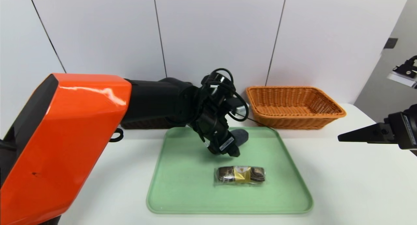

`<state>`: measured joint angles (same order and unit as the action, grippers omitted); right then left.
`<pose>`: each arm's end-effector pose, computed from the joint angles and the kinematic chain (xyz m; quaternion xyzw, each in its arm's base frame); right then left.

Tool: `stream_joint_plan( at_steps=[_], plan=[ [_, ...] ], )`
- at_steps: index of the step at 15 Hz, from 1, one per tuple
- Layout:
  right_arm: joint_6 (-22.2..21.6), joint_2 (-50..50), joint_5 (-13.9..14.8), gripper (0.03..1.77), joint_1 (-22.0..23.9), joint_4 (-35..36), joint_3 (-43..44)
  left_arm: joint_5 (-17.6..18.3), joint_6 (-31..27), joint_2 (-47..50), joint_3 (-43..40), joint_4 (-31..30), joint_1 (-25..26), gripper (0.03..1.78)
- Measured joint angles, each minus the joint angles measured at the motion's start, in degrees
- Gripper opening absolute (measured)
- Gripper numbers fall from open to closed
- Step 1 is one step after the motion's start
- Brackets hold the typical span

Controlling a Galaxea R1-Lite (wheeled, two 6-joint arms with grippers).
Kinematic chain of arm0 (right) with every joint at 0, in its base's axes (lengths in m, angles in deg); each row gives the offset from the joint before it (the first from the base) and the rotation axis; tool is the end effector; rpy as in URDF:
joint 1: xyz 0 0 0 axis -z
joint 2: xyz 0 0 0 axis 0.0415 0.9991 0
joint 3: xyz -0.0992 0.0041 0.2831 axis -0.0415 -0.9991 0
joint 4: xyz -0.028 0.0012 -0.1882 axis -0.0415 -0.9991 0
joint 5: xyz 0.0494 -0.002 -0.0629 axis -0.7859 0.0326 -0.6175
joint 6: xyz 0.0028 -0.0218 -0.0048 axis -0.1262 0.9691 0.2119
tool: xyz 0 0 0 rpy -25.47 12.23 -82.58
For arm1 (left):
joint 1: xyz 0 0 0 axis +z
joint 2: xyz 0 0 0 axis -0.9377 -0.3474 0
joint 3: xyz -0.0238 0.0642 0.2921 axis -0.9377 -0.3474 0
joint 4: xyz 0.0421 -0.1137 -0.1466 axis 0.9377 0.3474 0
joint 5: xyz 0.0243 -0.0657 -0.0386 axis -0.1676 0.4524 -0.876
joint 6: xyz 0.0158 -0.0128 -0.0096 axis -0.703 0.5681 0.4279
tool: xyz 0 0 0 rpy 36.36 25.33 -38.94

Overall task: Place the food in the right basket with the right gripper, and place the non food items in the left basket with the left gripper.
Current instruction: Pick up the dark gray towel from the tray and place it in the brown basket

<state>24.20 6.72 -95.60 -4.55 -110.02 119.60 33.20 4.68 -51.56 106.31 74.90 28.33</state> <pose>0.1846 0.0152 0.2639 0.0775 0.4109 0.1804 0.8903 0.3311 -0.2944 0.1724 0.2517 0.3352 -0.4186 0.8056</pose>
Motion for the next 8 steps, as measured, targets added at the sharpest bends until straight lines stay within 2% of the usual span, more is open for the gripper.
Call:
stream_joint_plan(
  at_steps=[6, 8],
  plan=[
    [0.0, 0.0, 0.0, 1.70, 0.0, 0.0, -0.2, 0.1, 2.3, -2.2, 0.4, 0.0, 1.0, 1.69],
    [0.0, 0.0, 0.0, 1.70, 0.0, 0.0, -0.2, 0.1, 2.4, -2.6, 0.4, 0.0, 1.1, 1.35]
  ],
)
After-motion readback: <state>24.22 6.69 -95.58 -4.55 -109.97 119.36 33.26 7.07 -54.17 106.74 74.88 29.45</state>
